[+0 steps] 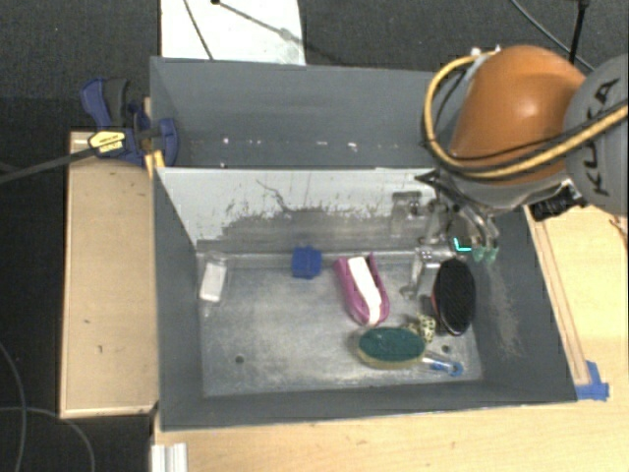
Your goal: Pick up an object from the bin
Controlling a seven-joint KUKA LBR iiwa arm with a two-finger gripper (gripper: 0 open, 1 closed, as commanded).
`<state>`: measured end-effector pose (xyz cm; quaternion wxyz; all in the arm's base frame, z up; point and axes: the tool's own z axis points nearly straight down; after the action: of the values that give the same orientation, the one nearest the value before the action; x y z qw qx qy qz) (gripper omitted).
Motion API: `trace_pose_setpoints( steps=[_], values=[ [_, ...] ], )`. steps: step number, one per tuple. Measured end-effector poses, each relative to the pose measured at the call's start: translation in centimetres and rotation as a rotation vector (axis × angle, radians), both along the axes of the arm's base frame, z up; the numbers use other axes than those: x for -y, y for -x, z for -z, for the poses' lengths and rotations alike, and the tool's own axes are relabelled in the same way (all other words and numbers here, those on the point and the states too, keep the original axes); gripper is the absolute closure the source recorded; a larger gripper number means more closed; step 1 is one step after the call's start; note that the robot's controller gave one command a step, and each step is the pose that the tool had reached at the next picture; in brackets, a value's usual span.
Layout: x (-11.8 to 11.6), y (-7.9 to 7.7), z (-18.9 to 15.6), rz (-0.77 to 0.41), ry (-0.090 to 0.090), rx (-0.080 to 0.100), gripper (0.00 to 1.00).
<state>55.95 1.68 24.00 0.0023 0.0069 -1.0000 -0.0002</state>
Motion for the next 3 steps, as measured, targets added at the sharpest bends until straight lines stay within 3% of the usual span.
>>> trace_pose_setpoints(
  steps=[1, 2, 3],
  values=[
    [4.0, 2.7, 10.2, -0.104, 0.0, -0.001, 0.0],
    [1.0, 7.0, 17.0, -0.126, 0.001, -0.003, 0.0],
    [1.1, 6.8, 16.6, -0.123, 0.001, -0.001, 1.0]
  ],
)
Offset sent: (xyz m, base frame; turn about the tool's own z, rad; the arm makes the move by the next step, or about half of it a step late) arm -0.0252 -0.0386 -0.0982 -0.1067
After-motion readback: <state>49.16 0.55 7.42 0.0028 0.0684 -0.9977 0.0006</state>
